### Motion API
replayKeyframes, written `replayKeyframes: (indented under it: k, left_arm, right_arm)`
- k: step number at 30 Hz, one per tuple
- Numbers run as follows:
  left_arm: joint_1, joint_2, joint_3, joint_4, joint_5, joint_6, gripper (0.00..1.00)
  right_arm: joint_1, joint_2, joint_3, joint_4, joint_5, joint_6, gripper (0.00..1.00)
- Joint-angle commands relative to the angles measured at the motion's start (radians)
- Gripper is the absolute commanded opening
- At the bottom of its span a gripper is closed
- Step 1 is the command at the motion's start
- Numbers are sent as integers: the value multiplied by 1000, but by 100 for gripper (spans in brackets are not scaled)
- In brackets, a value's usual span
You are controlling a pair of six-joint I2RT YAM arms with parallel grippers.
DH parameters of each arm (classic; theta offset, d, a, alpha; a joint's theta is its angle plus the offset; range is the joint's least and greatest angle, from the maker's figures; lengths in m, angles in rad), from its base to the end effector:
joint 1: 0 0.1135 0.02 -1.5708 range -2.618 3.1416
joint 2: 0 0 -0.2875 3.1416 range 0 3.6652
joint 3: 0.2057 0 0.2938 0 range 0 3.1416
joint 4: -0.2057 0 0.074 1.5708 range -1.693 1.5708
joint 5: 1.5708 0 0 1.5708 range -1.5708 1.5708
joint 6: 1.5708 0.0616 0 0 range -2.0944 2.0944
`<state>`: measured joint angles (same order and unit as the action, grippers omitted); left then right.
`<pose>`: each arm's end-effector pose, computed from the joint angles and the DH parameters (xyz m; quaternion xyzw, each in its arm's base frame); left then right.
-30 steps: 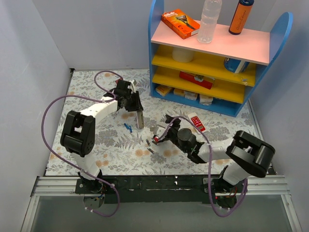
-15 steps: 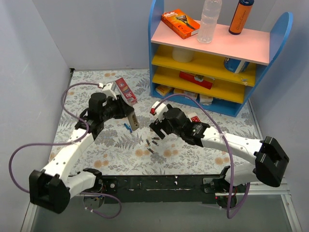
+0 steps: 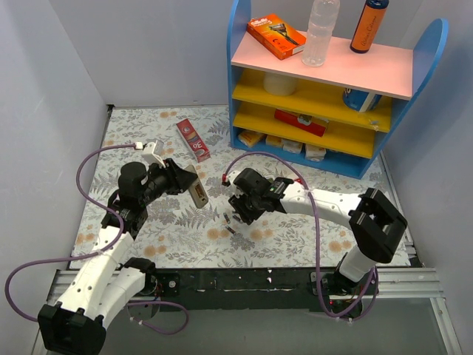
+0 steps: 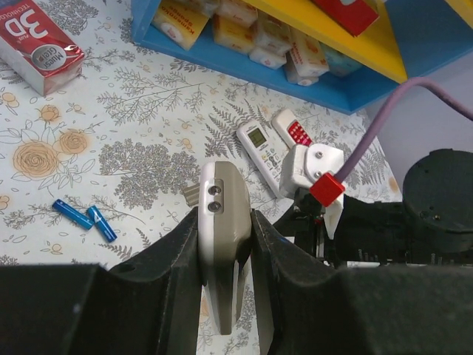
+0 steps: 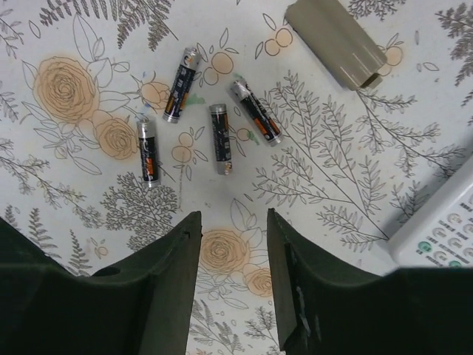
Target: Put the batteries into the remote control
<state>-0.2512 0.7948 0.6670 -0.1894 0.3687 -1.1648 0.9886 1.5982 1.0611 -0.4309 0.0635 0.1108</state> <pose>0.2235 -0.0803 0.3006 -0.2547 0.7620 -0.4878 0.3415 0.2136 0.3173 0.1937 -0.3970 0.8680 0.1292 0.2688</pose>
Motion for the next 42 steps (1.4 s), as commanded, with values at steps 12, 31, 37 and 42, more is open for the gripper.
replayKeyframes:
  k: [12, 31, 37, 42]
  left_arm:
    - [-68, -77, 11, -51, -278, 86, 0]
    - [-100, -95, 5, -56, -313, 77, 0]
    - [-102, -100, 3, -51, -303, 77, 0]
    - [-102, -100, -3, -48, -283, 76, 0]
  right_arm:
    - [82, 157, 172, -29, -19, 109, 36]
    - [151, 321, 309, -118, 42, 87, 35]
    - [165, 347, 319, -120, 55, 89, 34]
    - [177, 362, 324, -123, 70, 92, 30]
